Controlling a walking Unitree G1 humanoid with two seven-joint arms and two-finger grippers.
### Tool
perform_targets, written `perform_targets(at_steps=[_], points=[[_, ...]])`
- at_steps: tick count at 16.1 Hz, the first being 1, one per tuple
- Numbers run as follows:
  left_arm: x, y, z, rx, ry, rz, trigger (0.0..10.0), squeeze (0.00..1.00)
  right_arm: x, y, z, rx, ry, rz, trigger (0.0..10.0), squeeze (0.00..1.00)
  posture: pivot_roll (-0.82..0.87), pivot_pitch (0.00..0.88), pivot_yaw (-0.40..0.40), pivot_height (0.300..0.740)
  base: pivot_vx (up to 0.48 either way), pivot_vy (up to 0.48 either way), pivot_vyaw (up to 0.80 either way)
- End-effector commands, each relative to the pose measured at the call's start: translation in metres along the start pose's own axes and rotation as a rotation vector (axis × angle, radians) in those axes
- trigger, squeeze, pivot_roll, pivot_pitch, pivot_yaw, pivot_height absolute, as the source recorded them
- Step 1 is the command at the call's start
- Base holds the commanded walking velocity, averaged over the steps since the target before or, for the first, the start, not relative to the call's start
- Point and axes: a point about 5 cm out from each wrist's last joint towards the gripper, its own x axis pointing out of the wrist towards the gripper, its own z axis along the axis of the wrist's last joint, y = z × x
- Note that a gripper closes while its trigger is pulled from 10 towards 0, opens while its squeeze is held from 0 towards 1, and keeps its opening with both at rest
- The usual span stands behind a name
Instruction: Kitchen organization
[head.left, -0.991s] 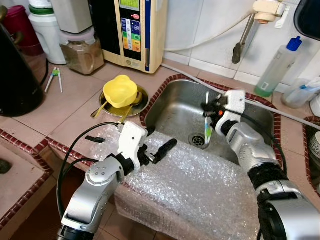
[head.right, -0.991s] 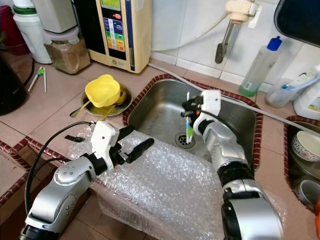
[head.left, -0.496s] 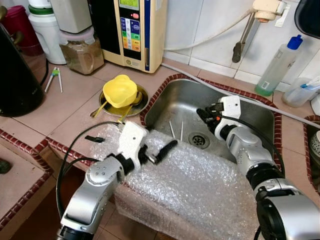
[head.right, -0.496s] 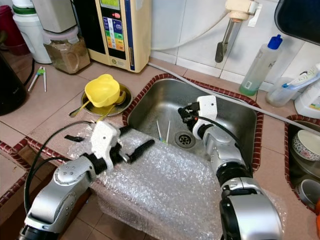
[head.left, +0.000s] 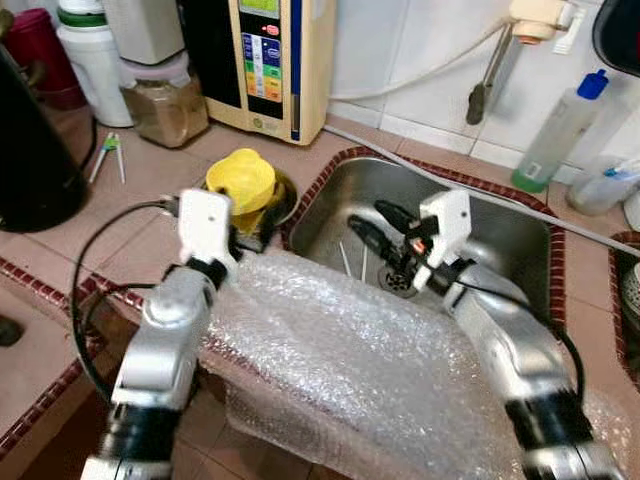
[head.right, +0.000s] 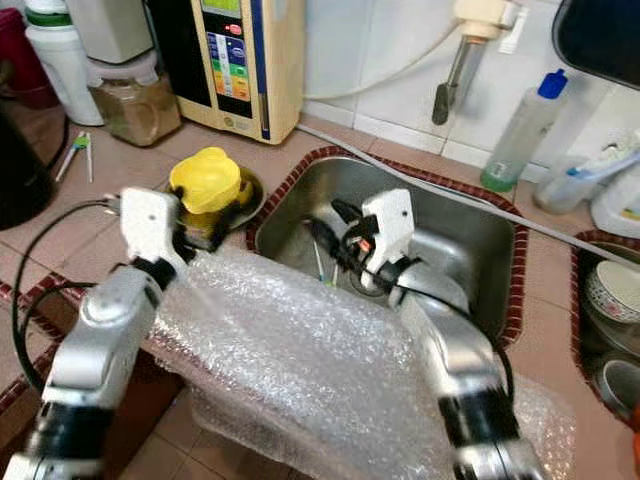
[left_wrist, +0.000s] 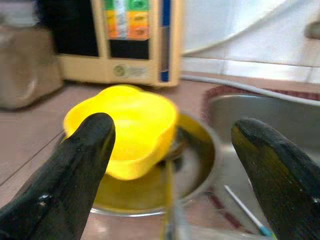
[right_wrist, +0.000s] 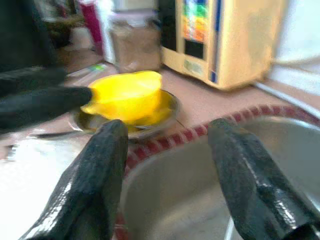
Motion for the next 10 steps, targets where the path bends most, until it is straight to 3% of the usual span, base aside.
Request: perform_targets(at_steps=[1,5,9,10], points=[[0.009,0.009,0.003,-0.013,-0.012,0.055,10.0,1.00,-0.004,0.018,0.014,0.003,-0.051,0.023,10.0,1.00,0.02,0.113,-0.035,0.740,0.000,0.000,0.00],[0.027,0.025,0.005,-0.105,0.000,0.182,10.0,1.00,-0.017,0.036,0.026,0.004,-0.061,-0.016,10.0,1.00,-0.01,0.102,-0.034,0.740,0.000,0.000,0.00],[0.040,0.031,0.005,-0.079,0.045,0.262,10.0,1.00,-0.027,0.051,0.029,-0.004,-0.018,0.027,10.0,1.00,-0.03,0.100,-0.039,0.740,0.000,0.000,0.00],[0.045,0.030,0.003,-0.053,0.079,0.262,10.0,1.00,-0.028,0.058,0.033,0.011,-0.012,0.060,10.0,0.00,-0.03,0.105,-0.043,0.740,0.000,0.000,0.00]])
